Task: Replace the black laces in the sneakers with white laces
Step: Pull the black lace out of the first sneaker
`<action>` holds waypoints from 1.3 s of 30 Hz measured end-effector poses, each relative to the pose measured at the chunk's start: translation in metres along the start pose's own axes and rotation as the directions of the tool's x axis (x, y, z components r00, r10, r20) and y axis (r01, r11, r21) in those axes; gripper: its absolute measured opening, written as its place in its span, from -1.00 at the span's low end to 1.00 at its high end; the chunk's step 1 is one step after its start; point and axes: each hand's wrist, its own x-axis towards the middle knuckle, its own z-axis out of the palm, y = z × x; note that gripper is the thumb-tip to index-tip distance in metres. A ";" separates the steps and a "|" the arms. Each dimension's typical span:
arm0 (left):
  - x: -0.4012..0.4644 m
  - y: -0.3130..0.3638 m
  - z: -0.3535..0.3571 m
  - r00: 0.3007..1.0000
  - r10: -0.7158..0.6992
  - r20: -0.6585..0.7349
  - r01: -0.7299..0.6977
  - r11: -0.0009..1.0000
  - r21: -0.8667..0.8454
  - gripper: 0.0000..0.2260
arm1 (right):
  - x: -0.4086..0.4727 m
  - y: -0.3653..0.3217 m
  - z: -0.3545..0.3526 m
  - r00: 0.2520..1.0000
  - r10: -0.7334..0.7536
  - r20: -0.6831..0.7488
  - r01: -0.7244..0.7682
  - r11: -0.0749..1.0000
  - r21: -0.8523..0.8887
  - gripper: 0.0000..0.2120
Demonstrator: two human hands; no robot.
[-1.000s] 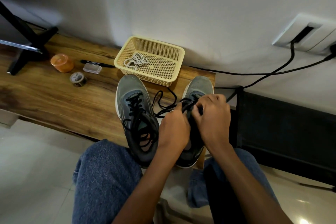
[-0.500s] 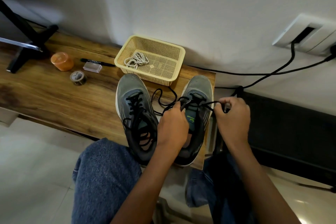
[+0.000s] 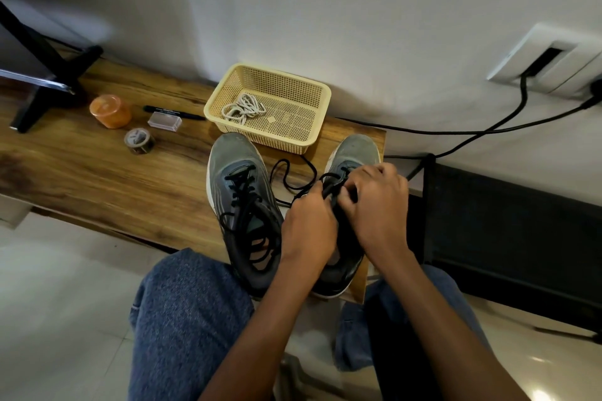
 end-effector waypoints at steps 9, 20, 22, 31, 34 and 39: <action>0.002 -0.001 0.000 0.999 -0.029 -0.037 0.029 1.000 0.005 -0.66 | -0.001 0.045 -0.030 0.919 0.360 -0.158 -0.335 0.927 0.167 -0.90; 0.003 -0.001 0.001 0.999 -0.028 -0.028 0.030 0.998 0.057 -0.66 | 0.002 0.006 -0.020 0.988 0.033 0.149 -0.028 0.999 -0.029 -0.75; 0.004 -0.001 0.000 1.000 -0.028 -0.012 0.029 0.998 0.056 -0.66 | 0.006 0.000 -0.015 0.979 0.007 0.203 0.012 0.995 -0.095 -0.75; 0.002 0.001 -0.003 0.999 -0.037 -0.023 0.038 0.999 0.033 -0.68 | 0.008 0.003 -0.012 0.999 0.012 0.047 -0.010 0.999 -0.049 -0.88; 0.000 0.003 -0.004 0.998 -0.035 -0.043 0.036 0.999 0.034 -0.67 | 0.009 0.016 -0.023 0.992 0.120 -0.044 -0.119 0.993 0.025 -0.90; 0.000 0.005 -0.005 0.998 -0.048 -0.027 0.049 0.999 0.014 -0.68 | 0.002 0.034 -0.034 0.946 0.269 -0.180 -0.254 0.962 0.103 -0.91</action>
